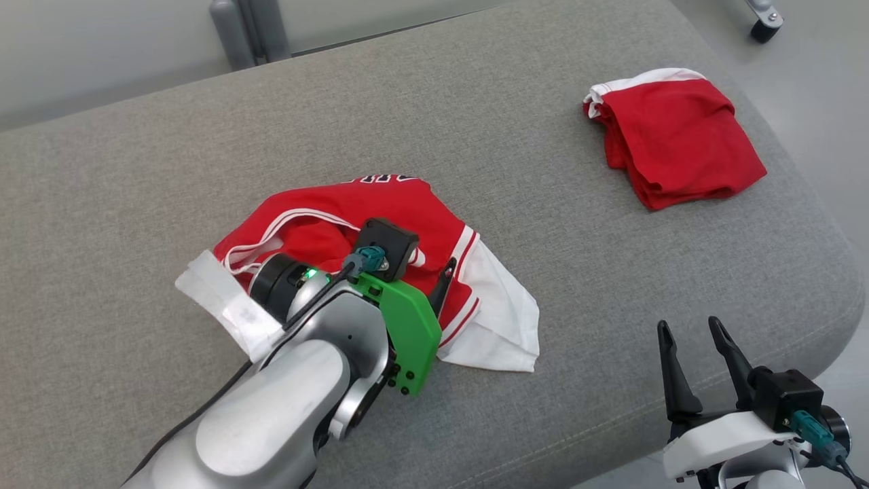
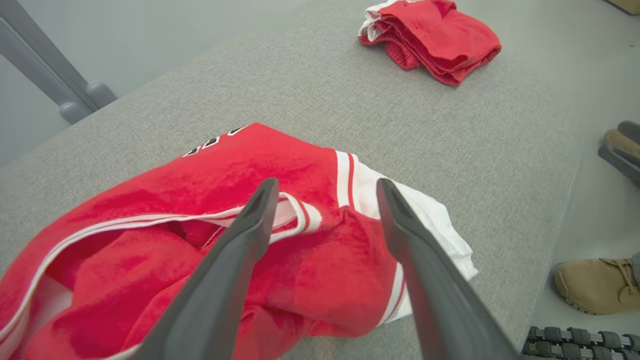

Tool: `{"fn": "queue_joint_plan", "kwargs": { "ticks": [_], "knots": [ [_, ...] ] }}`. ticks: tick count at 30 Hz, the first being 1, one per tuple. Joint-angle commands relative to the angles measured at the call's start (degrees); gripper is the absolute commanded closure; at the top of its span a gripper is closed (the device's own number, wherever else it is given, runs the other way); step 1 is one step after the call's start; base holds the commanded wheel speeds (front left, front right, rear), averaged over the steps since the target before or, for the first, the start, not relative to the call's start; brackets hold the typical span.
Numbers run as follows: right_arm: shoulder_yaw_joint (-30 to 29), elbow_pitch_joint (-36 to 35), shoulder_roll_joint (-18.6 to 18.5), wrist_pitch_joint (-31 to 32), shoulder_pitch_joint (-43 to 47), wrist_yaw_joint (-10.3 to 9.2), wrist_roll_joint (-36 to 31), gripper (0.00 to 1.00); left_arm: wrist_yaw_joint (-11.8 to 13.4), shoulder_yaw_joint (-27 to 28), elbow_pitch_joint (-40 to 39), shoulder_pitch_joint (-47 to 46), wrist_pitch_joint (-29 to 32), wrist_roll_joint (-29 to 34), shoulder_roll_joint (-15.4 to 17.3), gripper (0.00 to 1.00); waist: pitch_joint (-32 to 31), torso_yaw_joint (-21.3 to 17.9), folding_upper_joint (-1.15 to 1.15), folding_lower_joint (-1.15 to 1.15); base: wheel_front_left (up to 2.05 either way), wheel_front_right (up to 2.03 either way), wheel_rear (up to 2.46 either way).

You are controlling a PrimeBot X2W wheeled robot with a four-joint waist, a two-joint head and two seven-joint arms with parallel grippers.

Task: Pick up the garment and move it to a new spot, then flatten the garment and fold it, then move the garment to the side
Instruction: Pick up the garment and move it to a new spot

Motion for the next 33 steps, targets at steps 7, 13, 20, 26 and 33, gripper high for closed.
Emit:
{"fn": "queue_joint_plan", "kwargs": {
  "ticks": [7, 13, 20, 26, 33],
  "knots": [
    [-0.2, 0.4, -0.1, 0.0, -0.7, -0.08, 0.8, 0.00, -1.8, -0.8, 5.0, 0.7, 0.9, -1.6, 0.5, 0.00, 0.5, -0.9, 0.00, 0.00, 0.00, 0.00, 0.00],
    [-0.6, 0.5, -0.1, 0.0, -1.0, -0.08, 0.9, 0.00, -2.4, -0.5, 7.2, 0.1, 0.0, -2.0, 0.0, 0.68, 0.7, -0.5, 0.00, 0.00, 0.00, 0.00, 0.00],
    [-1.0, 0.5, -0.1, 0.0, -0.6, -0.08, 0.2, 0.00, -3.2, 0.2, 8.5, 1.4, -2.6, -3.3, -0.7, 1.00, 0.3, 0.7, 0.00, 0.00, 0.00, 0.00, 0.00],
    [-1.5, 0.4, -0.1, 0.0, 0.5, -0.08, -0.7, 0.00, -1.6, 2.2, 8.3, 5.2, -5.5, -5.2, 1.2, 1.00, -1.3, 2.4, 0.00, 0.00, 0.00, 0.00, 0.00],
    [-2.4, 0.0, -0.1, 0.0, 1.4, -0.08, -2.4, 0.00, 0.6, 5.4, 9.6, 12.1, -8.1, -8.2, 6.1, 1.00, -2.5, 5.5, 0.00, 0.00, 0.00, 0.00, 0.00]
  ]
}}
